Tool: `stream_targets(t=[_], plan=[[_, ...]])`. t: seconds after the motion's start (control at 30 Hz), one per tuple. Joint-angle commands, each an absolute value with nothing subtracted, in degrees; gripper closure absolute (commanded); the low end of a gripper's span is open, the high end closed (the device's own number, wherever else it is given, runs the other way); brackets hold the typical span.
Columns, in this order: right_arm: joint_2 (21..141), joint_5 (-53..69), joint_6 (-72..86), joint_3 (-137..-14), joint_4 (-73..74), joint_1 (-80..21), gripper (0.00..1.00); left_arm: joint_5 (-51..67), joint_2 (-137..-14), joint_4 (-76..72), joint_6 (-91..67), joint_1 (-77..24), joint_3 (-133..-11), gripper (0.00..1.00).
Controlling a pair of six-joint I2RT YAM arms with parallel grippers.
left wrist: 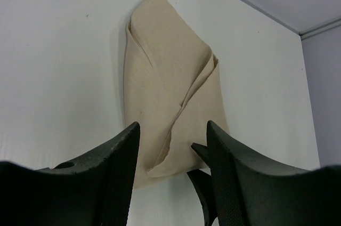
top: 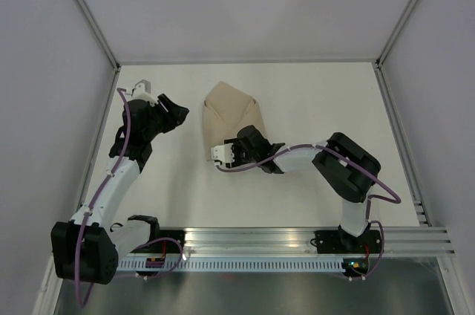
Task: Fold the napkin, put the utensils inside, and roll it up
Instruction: Roll the napkin at the center of the board.
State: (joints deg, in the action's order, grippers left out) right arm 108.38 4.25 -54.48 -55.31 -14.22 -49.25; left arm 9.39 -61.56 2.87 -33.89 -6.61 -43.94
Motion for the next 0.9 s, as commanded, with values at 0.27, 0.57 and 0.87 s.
stream_targets(t=[0.27,0.57,0.87], plan=[[104.1,8.3,-53.8,-52.6,-4.4,-47.5,0.37,11.2,-61.7,0.8,-30.9,-6.9,-44.1,0.42],[106.3,9.0,-54.9,-54.4,-4.5,-44.7,0.35,11.0,-62.8,1.0,-30.7,-6.9,-44.7,0.42],[108.6,13.0,-56.9,-59.4,3.2,-43.1,0.35,11.6,-63.5,1.0,-30.3,-6.9,-45.3,0.42]])
